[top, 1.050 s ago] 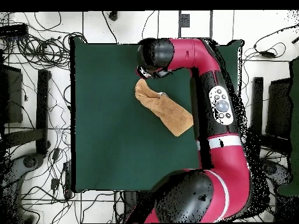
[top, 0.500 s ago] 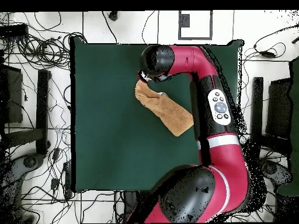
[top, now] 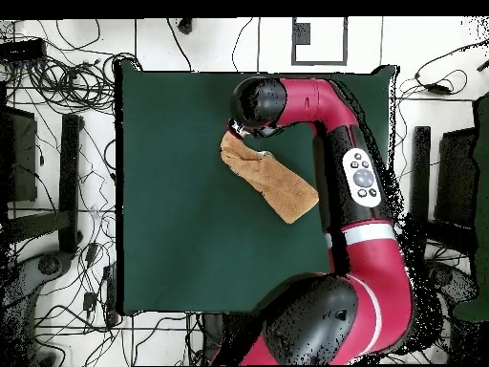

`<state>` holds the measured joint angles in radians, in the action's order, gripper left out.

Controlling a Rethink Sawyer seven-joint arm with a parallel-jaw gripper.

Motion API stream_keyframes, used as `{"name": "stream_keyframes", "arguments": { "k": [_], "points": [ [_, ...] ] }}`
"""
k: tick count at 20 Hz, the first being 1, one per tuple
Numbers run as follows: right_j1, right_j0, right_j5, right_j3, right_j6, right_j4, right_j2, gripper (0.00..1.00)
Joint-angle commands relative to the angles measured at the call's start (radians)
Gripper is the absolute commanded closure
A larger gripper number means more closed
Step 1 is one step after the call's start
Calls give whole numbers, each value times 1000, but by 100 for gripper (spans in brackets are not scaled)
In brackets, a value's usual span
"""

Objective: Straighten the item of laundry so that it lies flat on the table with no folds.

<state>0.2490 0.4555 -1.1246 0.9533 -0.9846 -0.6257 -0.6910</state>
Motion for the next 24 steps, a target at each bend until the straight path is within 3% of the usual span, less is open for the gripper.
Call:
{"name": "stream_keyframes", "arguments": {
  "k": [1,12,24],
  "points": [
    [40,-6,52,171,192,-38,14,0],
    [5,-5,47,167,190,-54,20,0],
    [-40,0,128,174,143,-77,42,0]
  ]
}}
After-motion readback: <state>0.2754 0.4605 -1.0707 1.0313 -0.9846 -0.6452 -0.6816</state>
